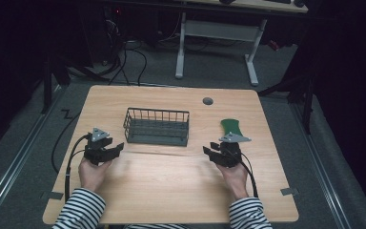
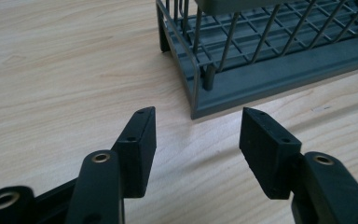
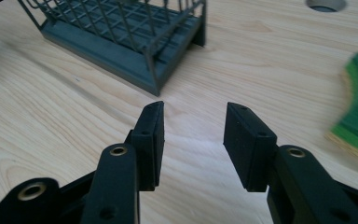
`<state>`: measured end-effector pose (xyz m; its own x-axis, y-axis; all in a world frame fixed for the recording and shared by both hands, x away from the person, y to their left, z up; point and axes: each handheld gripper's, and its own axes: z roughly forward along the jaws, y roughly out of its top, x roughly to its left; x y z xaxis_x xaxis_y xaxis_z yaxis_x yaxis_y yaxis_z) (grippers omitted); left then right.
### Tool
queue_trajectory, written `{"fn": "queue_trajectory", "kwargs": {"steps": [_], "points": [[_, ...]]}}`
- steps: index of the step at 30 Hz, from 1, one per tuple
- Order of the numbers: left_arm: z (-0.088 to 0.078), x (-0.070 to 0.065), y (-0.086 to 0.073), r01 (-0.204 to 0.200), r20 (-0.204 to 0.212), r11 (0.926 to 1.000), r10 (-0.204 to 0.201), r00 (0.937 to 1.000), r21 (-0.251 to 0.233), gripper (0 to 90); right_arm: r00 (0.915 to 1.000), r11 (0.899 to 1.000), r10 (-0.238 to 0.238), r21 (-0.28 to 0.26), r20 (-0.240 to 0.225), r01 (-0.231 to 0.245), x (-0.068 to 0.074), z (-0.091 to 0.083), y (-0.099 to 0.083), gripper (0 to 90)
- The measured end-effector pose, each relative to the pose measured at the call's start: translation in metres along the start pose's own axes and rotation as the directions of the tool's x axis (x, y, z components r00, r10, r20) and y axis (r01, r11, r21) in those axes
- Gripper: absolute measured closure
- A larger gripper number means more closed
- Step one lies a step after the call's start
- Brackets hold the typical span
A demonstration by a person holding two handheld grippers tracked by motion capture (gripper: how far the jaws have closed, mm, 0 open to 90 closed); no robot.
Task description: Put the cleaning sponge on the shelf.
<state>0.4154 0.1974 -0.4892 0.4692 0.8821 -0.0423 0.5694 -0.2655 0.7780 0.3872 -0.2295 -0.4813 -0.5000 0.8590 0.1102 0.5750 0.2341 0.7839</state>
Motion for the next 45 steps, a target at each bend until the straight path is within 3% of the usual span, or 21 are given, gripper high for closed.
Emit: {"fn": "queue_trajectory", "kwargs": {"steps": [3, 9, 14, 21, 29, 34, 45], "points": [[0.007, 0.0, 0.004, 0.013, 0.02, 0.9999, -0.013, 0.9997, 0.0, 48.5, 0.9999, 1.0, -0.011, 0.014, -0.008, 0.011, 0.004, 0.007, 0.005, 60.6], [0.022, 0.0, 0.008, 0.0, 0.012, 0.9995, 0.0, 0.9999, 0.032, 49.9, 0.9993, 0.999, -0.009, 0.036, -0.036, 0.01, 0.015, 0.032, 0.015, 62.8], [0.029, 0.002, 0.01, 0.016, 0.016, 0.9998, -0.016, 0.9998, 0.012, 56.1, 0.9994, 0.997, 0.005, 0.071, -0.035, -0.003, 0.021, 0.056, 0.019, 66.5], [0.038, 0.005, 0.012, 0.019, 0.019, 0.9996, -0.02, 0.9996, 0.019, 62.9, 0.9997, 0.997, 0.001, 0.08, -0.023, 0.001, 0.025, 0.071, 0.024, 72.0], [0.048, 0.003, 0.014, 0.014, 0.056, 0.9991, -0.016, 0.9983, 0.039, 75.6, 0.9999, 0.996, 0.009, 0.087, -0.014, -0.008, 0.021, 0.078, 0.022, 82.0], [0.048, 0.004, 0.014, 0.021, 0.054, 0.9988, -0.023, 0.9983, 0.045, 84.7, 0.9997, 0.996, -0.025, 0.083, -0.006, 0.026, 0.023, 0.078, 0.022, 85.7], [0.045, 0.002, 0.012, 0.0, 0.077, 0.9984, -0.004, 0.997, 0.056, 86.6, 0.9977, 0.992, -0.068, 0.103, -0.006, 0.068, 0.026, 0.069, 0.018, 86.3]]}}
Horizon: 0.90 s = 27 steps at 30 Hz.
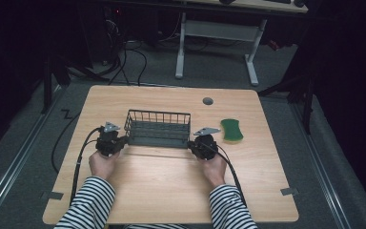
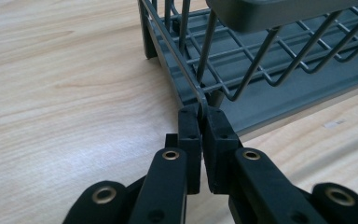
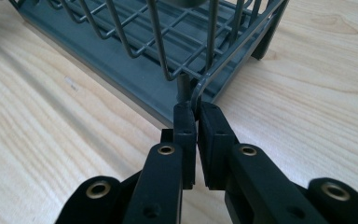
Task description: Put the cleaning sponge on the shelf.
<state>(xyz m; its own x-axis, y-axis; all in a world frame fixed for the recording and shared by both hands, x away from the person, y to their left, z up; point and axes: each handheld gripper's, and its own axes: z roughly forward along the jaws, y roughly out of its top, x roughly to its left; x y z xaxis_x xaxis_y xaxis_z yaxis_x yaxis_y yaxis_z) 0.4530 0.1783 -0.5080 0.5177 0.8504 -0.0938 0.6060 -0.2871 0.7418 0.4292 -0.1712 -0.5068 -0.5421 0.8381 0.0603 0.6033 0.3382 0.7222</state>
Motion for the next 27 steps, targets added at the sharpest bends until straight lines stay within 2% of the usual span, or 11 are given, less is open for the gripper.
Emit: {"fn": "queue_trajectory", "kwargs": {"steps": [7, 12, 16, 22, 27], "points": [[-0.003, -0.009, -0.004, -0.027, 0.037, 0.9996, 0.027, 0.999, 0.004, 86.6, 0.9998, 1.0, 0.001, 0.009, -0.021, -0.001, 0.001, -0.015, -0.013, 86.3], [-0.004, -0.019, -0.007, -0.035, 0.064, 0.9994, 0.035, 0.9973, -0.003, 86.6, 0.9996, 1.0, -0.001, 0.016, -0.03, 0.001, 0.0, -0.029, -0.025, 86.2], [-0.005, -0.03, -0.008, -0.063, 0.082, 0.998, 0.063, 0.9946, 0.002, 86.6, 0.9995, 1.0, -0.006, 0.018, -0.03, 0.007, -0.001, -0.037, -0.033, 86.2], [-0.006, -0.047, -0.013, -0.081, 0.095, 0.9966, 0.082, 0.9921, -0.013, 86.5, 0.9995, 1.0, -0.002, -0.001, -0.03, 0.002, -0.003, -0.055, -0.052, 86.2], [-0.006, -0.055, -0.015, -0.101, 0.108, 0.9948, 0.102, 0.9889, -0.012, 86.4, 0.9996, 1.0, -0.007, 0.0, -0.027, 0.007, -0.002, -0.064, -0.06, 86.2]]}}
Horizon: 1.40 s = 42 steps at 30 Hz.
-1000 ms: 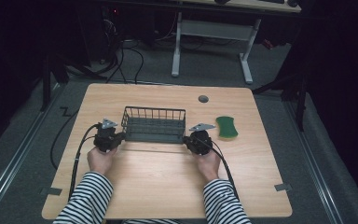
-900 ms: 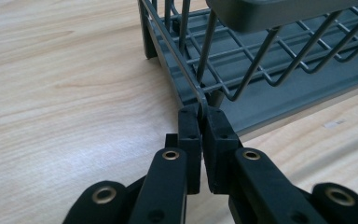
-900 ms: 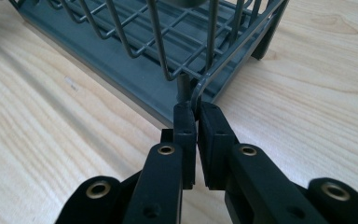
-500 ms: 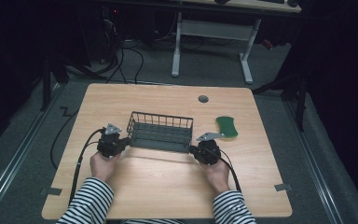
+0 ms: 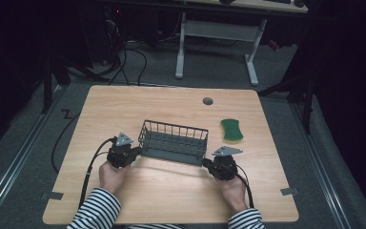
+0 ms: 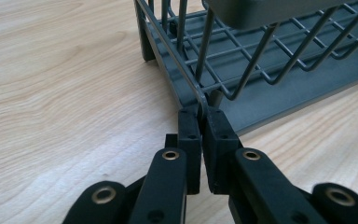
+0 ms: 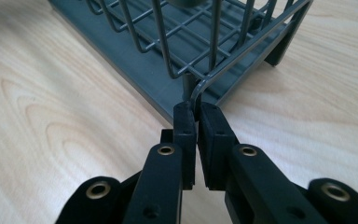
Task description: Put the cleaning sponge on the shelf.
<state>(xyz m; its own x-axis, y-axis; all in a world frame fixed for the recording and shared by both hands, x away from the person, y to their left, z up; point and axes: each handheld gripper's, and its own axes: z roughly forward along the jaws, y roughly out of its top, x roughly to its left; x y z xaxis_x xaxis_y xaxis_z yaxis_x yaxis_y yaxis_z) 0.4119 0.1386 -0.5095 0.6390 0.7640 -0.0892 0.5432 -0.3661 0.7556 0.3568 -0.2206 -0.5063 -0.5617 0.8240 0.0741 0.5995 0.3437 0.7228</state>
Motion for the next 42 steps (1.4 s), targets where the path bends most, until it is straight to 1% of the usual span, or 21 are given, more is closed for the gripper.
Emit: {"fn": "queue_trajectory", "kwargs": {"steps": [4, 7, 10, 11, 12, 13, 14, 16, 17, 18, 20, 21, 23, 26, 27, 29, 33, 35, 36, 38, 42], "points": [[0.0, -0.006, -0.002, -0.004, 0.01, 0.9999, 0.004, 0.9999, -0.011, 86.4, 1.0, 1.0, 0.005, -0.006, -0.001, -0.005, 0.001, -0.008, -0.008, 86.2], [0.001, -0.011, -0.003, -0.013, 0.005, 0.9998, 0.013, 0.9999, -0.015, 86.3, 0.9999, 1.0, 0.007, 0.0, 0.015, -0.007, 0.003, -0.012, -0.011, 86.2], [0.0, -0.012, -0.003, 0.006, 0.014, 0.9999, -0.005, 0.9999, -0.012, 85.7, 0.9996, 1.0, 0.025, 0.007, 0.01, -0.025, 0.001, -0.014, -0.012, 85.8], [0.001, -0.013, -0.003, 0.006, 0.002, 1.0, -0.006, 1.0, -0.007, 82.1, 0.9996, 1.0, 0.029, 0.011, 0.007, -0.029, 0.001, -0.014, -0.012, 85.2], [0.0, -0.012, -0.003, 0.009, -0.003, 1.0, -0.009, 1.0, -0.002, 72.4, 0.9995, 1.0, 0.03, 0.007, 0.01, -0.03, 0.001, -0.015, -0.012, 78.8], [0.0, -0.012, -0.003, 0.011, -0.009, 0.9999, -0.011, 0.9999, 0.003, 63.1, 0.9991, 1.0, 0.028, 0.004, 0.031, -0.028, 0.002, -0.015, -0.012, 72.9], [-0.001, -0.01, -0.005, 0.027, -0.017, 0.9996, -0.026, 0.9995, 0.001, 55.1, 0.9985, 1.0, 0.023, 0.002, 0.05, -0.023, 0.003, -0.016, -0.013, 68.8], [-0.004, -0.005, -0.011, 0.074, -0.013, 0.9971, -0.074, 0.9972, -0.018, 43.0, 0.998, 0.999, 0.042, -0.019, 0.047, -0.041, 0.0, -0.02, -0.017, 61.5], [-0.006, -0.002, -0.015, 0.092, -0.013, 0.9956, -0.092, 0.9956, -0.018, 39.1, 0.9976, 0.998, 0.056, -0.028, 0.039, -0.055, -0.001, -0.023, -0.02, 59.0], [-0.008, 0.0, -0.017, 0.095, -0.017, 0.9953, -0.096, 0.9953, -0.018, 35.9, 0.9968, 0.997, 0.067, -0.037, 0.043, -0.066, -0.003, -0.026, -0.024, 56.0], [-0.012, 0.004, -0.024, 0.105, -0.025, 0.9943, -0.106, 0.9941, -0.015, 33.4, 0.9961, 0.996, 0.076, -0.051, 0.046, -0.074, -0.005, -0.031, -0.031, 52.4], [-0.015, 0.007, -0.027, 0.109, -0.03, 0.9939, -0.11, 0.9935, -0.011, 32.0, 0.993, 0.992, 0.109, -0.074, 0.046, -0.105, -0.01, -0.037, -0.041, 49.0], [-0.018, 0.011, -0.033, 0.118, -0.051, 0.993, -0.118, 0.9918, -0.001, 31.7, 0.9913, 0.99, 0.122, -0.079, 0.049, -0.118, -0.013, -0.039, -0.044, 47.7], [-0.02, 0.019, -0.039, 0.13, -0.097, 0.9915, -0.128, 0.987, 0.012, 31.2, 0.9824, 0.983, 0.161, -0.102, 0.095, -0.151, -0.027, -0.045, -0.048, 44.6], [-0.021, 0.022, -0.041, 0.127, -0.114, 0.9919, -0.125, 0.9857, 0.01, 31.2, 0.976, 0.98, 0.173, -0.126, 0.133, -0.156, -0.036, -0.047, -0.047, 42.1], [-0.02, 0.027, -0.044, 0.136, -0.138, 0.9905, -0.132, 0.9816, 0.018, 31.1, 0.973, 0.979, 0.178, -0.13, 0.148, -0.159, -0.04, -0.047, -0.047, 42.1], [-0.02, 0.033, -0.047, 0.103, -0.188, 0.9947, -0.1, 0.9771, 0.002, 31.2, 0.9577, 0.973, 0.212, -0.128, 0.194, -0.19, -0.058, -0.045, -0.041, 41.2], [-0.019, 0.033, -0.048, 0.088, -0.212, 0.9961, -0.085, 0.9734, 0.001, 31.4, 0.9496, 0.968, 0.231, -0.146, 0.211, -0.203, -0.065, -0.044, -0.04, 41.1], [-0.019, 0.034, -0.048, 0.089, -0.209, 0.996, -0.087, 0.9741, 0.003, 30.4, 0.9431, 0.963, 0.256, -0.138, 0.212, -0.23, -0.07, -0.044, -0.037, 40.2], [-0.019, 0.034, -0.048, 0.093, -0.213, 0.9957, -0.09, 0.9729, 0.002, 29.9, 0.9368, 0.959, 0.273, -0.141, 0.218, -0.247, -0.077, -0.043, -0.032, 39.9], [-0.019, 0.034, -0.048, 0.095, -0.217, 0.9955, -0.092, 0.9718, 0.002, 29.1, 0.9293, 0.958, 0.276, -0.148, 0.246, -0.245, -0.087, -0.04, -0.019, 37.5]]}}
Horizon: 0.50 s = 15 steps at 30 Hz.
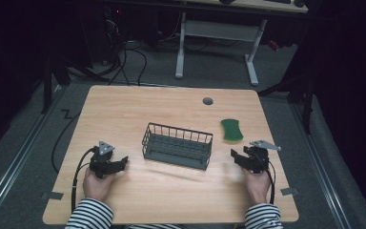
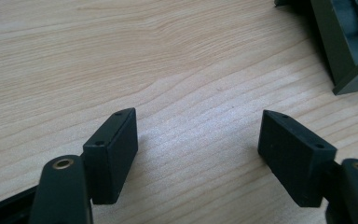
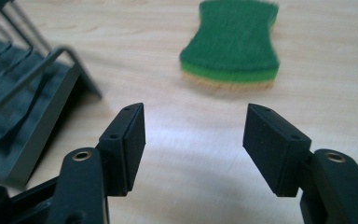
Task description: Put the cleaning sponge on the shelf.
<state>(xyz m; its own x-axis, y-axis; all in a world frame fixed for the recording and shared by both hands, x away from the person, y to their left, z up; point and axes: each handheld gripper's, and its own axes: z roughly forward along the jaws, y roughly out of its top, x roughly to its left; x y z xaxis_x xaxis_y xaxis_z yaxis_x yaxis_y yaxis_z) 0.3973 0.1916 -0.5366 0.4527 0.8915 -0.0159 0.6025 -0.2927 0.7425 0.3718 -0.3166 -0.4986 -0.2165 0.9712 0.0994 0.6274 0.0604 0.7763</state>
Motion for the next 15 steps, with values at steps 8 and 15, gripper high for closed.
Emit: {"fn": "queue_trajectory", "kwargs": {"steps": [8, 15], "points": [[0.0, 0.002, 0.0, 0.014, 0.009, 0.9999, -0.014, 0.9999, -0.004, 29.0, 0.997, 0.999, -0.018, 0.042, 0.075, 0.015, -0.001, 0.02, 0.04, 32.6], [0.0, 0.002, 0.001, 0.012, 0.008, 0.9999, -0.012, 0.9999, -0.002, 28.5, 0.9937, 0.997, -0.008, 0.074, 0.112, -0.001, -0.003, 0.04, 0.065, 28.9]]}}
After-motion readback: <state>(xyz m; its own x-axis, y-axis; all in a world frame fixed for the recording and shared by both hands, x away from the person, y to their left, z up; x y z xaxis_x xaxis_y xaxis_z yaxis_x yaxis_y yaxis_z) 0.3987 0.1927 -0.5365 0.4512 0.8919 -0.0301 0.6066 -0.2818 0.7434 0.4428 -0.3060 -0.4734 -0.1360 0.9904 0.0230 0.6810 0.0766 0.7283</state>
